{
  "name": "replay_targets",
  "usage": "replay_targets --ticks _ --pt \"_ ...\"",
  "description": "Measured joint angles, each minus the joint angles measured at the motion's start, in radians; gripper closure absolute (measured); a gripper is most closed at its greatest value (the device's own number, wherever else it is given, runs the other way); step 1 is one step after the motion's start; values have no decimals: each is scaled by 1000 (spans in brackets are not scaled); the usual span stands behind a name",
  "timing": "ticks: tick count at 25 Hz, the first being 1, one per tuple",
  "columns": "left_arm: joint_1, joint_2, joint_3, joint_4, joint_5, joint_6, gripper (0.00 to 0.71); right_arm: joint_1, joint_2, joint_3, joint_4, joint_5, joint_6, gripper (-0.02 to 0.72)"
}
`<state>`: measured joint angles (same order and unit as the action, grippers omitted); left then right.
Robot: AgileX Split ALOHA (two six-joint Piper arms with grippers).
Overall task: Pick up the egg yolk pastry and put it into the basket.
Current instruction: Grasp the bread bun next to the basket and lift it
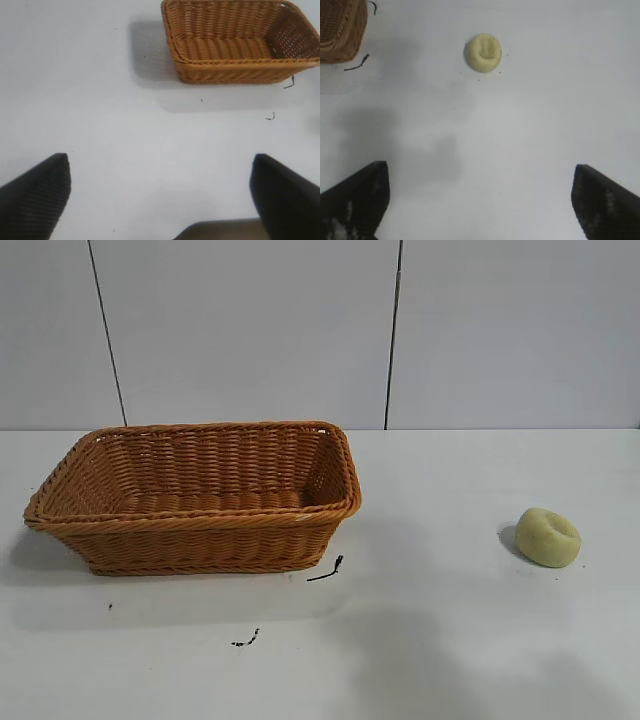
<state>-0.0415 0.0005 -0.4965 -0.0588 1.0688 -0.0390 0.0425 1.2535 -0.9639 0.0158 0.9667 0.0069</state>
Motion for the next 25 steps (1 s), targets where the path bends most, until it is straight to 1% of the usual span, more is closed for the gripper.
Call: replay_targets --ticks 3,5,8,10,12,16,20,25 --pt "0 0 0 0 0 0 15 0 159 -87 3 -27 -45 15" --pt "0 0 0 0 0 0 15 3 246 -146 13 -31 -67 15" --pt "0 0 0 0 0 0 15 32 358 -223 27 -55 -72 15" --pt "0 0 0 0 0 0 15 47 424 -264 31 -81 -62 15" --pt "0 0 0 0 0 0 15 50 479 -290 28 -99 -36 15" --pt "0 0 0 0 0 0 15 50 572 -313 -27 -128 18 15" --pt "0 0 0 0 0 0 15 50 653 -314 -42 -167 31 15" --pt "0 0 0 0 0 0 15 50 729 -314 -43 -227 31 15"
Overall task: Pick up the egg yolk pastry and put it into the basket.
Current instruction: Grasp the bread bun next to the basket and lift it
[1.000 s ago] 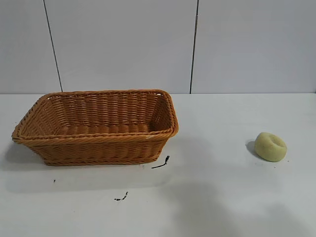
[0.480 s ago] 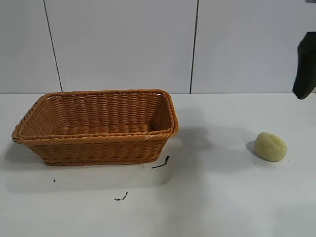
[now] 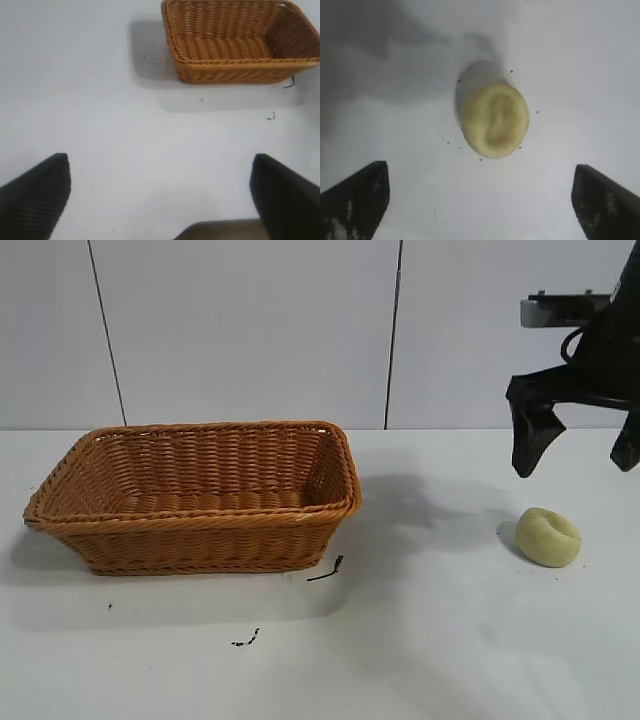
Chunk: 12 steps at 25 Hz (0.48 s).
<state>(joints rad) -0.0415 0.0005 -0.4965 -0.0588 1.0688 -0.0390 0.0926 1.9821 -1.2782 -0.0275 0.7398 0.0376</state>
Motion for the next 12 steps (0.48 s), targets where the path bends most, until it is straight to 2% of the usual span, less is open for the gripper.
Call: replay_targets --ticks 6,12 --pt "0 0 0 0 0 0 15 -3 45 0 2 -65 3 15" --pt "0 0 0 0 0 0 15 -23 77 0 4 -71 2 15"
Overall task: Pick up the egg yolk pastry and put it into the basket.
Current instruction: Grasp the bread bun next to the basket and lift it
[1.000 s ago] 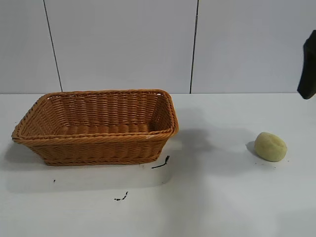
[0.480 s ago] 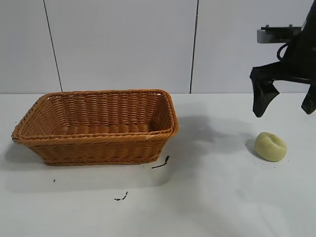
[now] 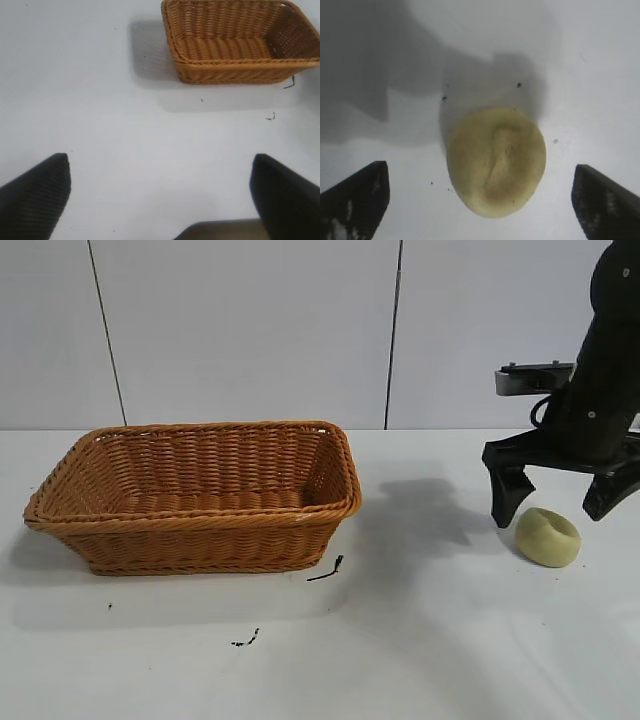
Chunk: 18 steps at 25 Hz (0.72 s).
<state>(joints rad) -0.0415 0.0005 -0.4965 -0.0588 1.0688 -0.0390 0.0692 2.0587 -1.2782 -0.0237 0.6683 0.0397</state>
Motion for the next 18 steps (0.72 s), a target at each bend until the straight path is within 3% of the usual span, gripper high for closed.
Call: replay_targets --ticks 18 --pt "0 0 0 0 0 0 15 0 3 0 2 -14 -19 15"
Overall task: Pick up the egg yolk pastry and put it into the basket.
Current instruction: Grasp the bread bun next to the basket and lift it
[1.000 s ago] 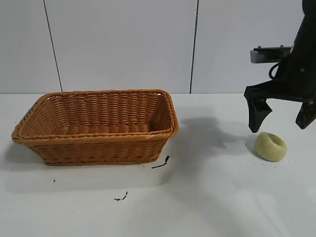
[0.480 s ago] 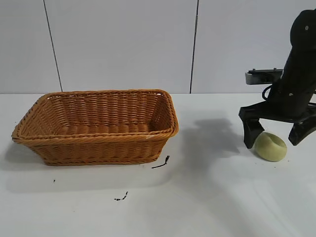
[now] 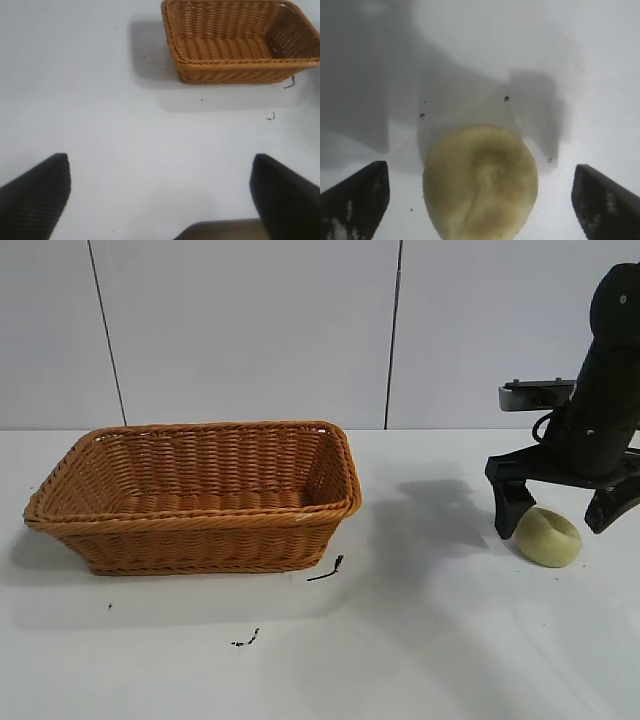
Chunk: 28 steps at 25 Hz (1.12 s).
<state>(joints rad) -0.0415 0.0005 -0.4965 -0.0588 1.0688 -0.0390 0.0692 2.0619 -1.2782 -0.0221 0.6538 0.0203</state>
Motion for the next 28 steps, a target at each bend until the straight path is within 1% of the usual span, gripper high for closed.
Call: replay_targets --ticks 5,11,12,13,14,16,21,23,25,28 --pt "0 0 0 0 0 0 15 0 0 -1 11 3 -28 15" --pt "0 0 0 0 0 0 15 0 0 -1 11 36 -29 15" --pt "0 0 0 0 0 0 15 0 0 -1 11 45 -29 25" --pt "0 0 0 0 0 0 15 0 0 -1 11 50 -29 52" --pt "0 0 0 0 0 0 15 0 0 -1 11 50 -29 52" --pt "0 0 0 0 0 0 15 0 0 -1 11 52 -29 138" --pt "0 0 0 0 0 0 15 0 0 -1 11 51 -29 408" --pt "0 0 0 0 0 0 15 0 0 -1 11 48 -29 484" --pt "0 0 0 0 0 0 15 0 0 -1 11 47 -29 527" --pt "0 0 0 0 0 0 15 0 0 -3 11 44 -29 545"
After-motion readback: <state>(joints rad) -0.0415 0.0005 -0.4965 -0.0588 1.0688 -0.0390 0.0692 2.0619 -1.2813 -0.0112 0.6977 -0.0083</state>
